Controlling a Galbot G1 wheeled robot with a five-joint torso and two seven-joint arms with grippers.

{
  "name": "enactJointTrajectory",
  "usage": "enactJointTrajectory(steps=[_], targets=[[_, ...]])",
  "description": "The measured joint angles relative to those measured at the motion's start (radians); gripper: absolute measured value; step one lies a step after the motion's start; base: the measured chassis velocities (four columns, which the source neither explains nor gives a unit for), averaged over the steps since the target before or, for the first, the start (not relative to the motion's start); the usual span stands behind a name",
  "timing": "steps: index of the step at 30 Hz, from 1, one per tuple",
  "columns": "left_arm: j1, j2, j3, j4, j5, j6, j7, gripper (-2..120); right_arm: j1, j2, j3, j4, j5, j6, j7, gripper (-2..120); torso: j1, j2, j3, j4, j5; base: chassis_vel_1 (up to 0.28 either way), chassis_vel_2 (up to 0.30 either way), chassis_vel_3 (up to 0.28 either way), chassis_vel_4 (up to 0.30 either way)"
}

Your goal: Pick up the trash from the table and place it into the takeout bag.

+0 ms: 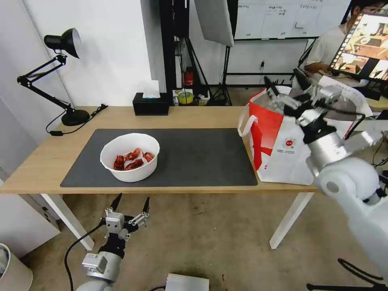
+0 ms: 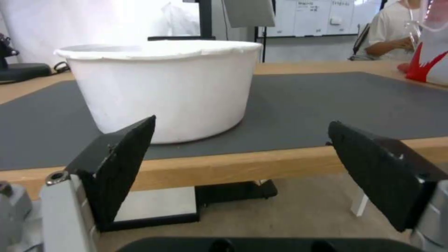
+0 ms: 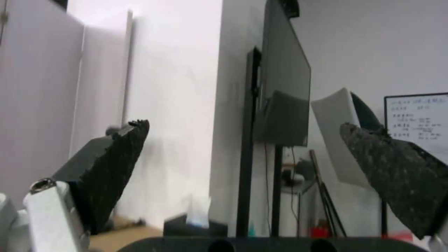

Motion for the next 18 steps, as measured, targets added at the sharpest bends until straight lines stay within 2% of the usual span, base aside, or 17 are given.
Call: enactJointTrajectory(steps=[1, 3, 4, 8, 9, 11, 16, 18], targets=[[0.000, 0.000, 0.000, 0.000, 0.000, 0.000, 0.000, 100, 0.000, 0.000, 0.000, 0.000, 0.000, 0.000, 0.000, 100, 0.000, 0.000, 0.000, 0.0000, 0.0000, 0.000, 0.000, 0.000, 0.000], [-0.004, 0.043, 0.000, 0.000, -0.029, 0.001, 0.000, 100, -0.161, 0.060, 0.026, 0.019, -0.141, 0.039, -0.008, 100, 0.000, 0.000, 0.000, -0.0001, 0.0001, 0.000, 0.000, 0.000, 0.000], [-0.004, 0.043, 0.000, 0.000, -0.029, 0.001, 0.000, 100, -0.161, 0.060, 0.026, 0.019, -0.141, 0.039, -0.008, 100, 0.000, 0.000, 0.000, -0.0001, 0.0001, 0.000, 0.000, 0.000, 0.000], [-0.014, 0.094, -0.003, -0.001, -0.074, 0.012, 0.000, 100, -0.336, 0.164, 0.078, 0.002, -0.272, 0.093, -0.033, 100, 0.000, 0.000, 0.000, -0.0004, 0.0002, 0.000, 0.000, 0.000, 0.000], [-0.014, 0.094, -0.003, -0.001, -0.074, 0.012, 0.000, 100, -0.336, 0.164, 0.078, 0.002, -0.272, 0.093, -0.033, 100, 0.000, 0.000, 0.000, -0.0004, 0.0002, 0.000, 0.000, 0.000, 0.000], [-0.026, 0.119, -0.005, 0.000, -0.095, 0.020, -0.001, 100, -0.429, 0.253, 0.106, -0.040, -0.370, 0.150, -0.057, 100, 0.000, 0.000, 0.000, -0.0005, 0.0002, 0.000, 0.000, 0.000, 0.000], [-0.033, 0.138, 0.006, 0.006, -0.110, 0.031, -0.002, 100, -0.510, 0.352, 0.127, -0.085, -0.450, 0.191, -0.059, 100, 0.000, 0.000, 0.000, -0.0002, 0.0000, 0.000, 0.000, 0.000, 0.000], [-0.033, 0.142, 0.009, 0.006, -0.110, 0.037, -0.003, 100, -0.525, 0.370, 0.131, -0.094, -0.461, 0.194, -0.058, 100, 0.000, 0.000, 0.000, -0.0003, 0.0001, 0.000, 0.000, 0.000, 0.000]])
